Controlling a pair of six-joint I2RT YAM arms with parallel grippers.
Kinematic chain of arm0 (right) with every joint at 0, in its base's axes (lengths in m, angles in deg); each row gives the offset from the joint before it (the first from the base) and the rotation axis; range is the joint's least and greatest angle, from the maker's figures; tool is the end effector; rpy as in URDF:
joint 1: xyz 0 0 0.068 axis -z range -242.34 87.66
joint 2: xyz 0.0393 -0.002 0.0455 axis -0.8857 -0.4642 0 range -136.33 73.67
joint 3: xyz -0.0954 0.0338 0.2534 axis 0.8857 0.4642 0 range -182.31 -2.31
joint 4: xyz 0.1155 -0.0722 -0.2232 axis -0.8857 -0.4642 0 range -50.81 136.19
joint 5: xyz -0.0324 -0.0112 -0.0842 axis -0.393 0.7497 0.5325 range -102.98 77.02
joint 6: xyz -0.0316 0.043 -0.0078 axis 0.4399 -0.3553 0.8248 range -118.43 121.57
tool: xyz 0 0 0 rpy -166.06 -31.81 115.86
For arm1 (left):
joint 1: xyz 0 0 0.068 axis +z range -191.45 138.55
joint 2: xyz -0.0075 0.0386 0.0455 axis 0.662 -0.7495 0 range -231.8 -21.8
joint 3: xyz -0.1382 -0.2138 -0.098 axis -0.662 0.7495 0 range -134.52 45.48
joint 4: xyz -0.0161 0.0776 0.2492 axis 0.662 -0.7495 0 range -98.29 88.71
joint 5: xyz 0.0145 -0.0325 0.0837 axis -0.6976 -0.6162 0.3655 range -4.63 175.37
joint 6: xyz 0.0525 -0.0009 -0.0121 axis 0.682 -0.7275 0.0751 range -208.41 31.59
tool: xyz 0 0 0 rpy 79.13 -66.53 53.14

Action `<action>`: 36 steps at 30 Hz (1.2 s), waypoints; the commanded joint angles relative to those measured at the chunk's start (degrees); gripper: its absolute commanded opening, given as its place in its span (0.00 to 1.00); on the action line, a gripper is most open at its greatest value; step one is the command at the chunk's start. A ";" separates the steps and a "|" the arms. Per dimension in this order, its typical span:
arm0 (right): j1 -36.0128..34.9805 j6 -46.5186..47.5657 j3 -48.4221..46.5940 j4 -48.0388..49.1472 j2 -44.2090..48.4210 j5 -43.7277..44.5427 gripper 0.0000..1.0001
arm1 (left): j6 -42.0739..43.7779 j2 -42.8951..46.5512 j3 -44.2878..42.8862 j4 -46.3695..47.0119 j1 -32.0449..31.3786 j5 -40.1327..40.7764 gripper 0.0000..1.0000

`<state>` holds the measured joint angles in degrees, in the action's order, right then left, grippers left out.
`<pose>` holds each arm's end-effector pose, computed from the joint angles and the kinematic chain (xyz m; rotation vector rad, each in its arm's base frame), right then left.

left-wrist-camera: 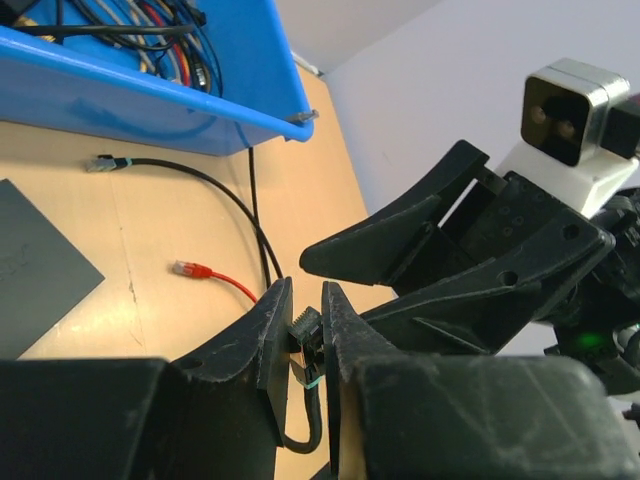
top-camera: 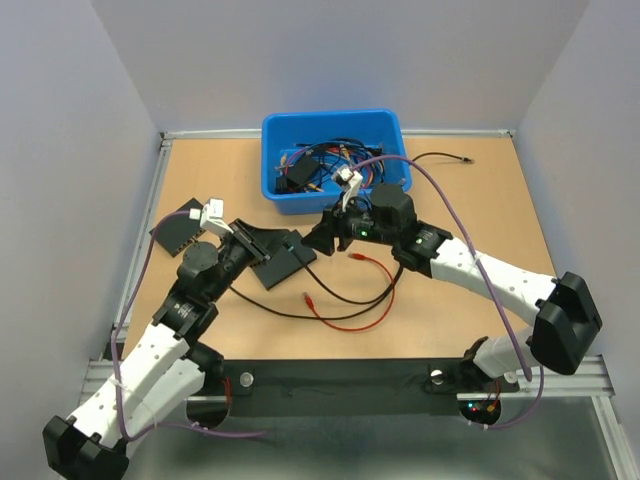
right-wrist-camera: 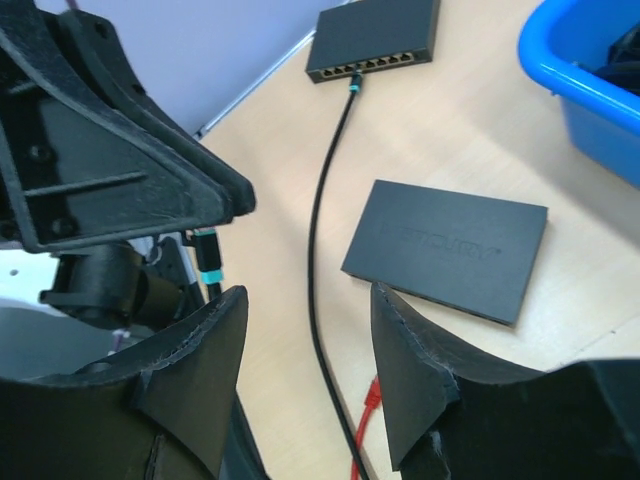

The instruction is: Insert the plug into the switch port

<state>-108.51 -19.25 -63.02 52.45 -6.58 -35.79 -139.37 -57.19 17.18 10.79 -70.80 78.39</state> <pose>0.2188 0.2478 0.3238 -0.7222 1.8109 1.1645 0.1410 -0.0842 0.3052 -0.1961 1.5977 -1.2047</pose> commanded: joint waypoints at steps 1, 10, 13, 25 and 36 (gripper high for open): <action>0.03 3.33 -2.49 -2.48 0.62 4.17 0.58 | -4.67 -0.81 -4.75 -6.97 0.25 3.11 0.00; -2.34 7.63 -4.59 -6.09 1.67 10.41 0.58 | -8.98 -4.85 -9.58 -15.67 0.25 5.14 0.00; -4.18 8.69 -5.21 -8.37 1.32 12.78 0.58 | -9.24 -5.47 -10.20 -16.30 0.25 5.75 0.00; -9.37 9.66 -9.34 -9.86 -1.84 15.25 0.55 | -10.04 -7.23 -11.17 -18.75 0.16 4.96 0.00; -12.10 10.36 -12.68 -12.15 -7.55 15.86 0.54 | -9.25 -7.58 -12.05 -20.42 0.25 5.05 0.00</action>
<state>-119.57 -10.16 -72.27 40.76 -12.78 -21.39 -148.96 -65.61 7.41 -9.87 -70.62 83.68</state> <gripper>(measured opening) 0.546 0.247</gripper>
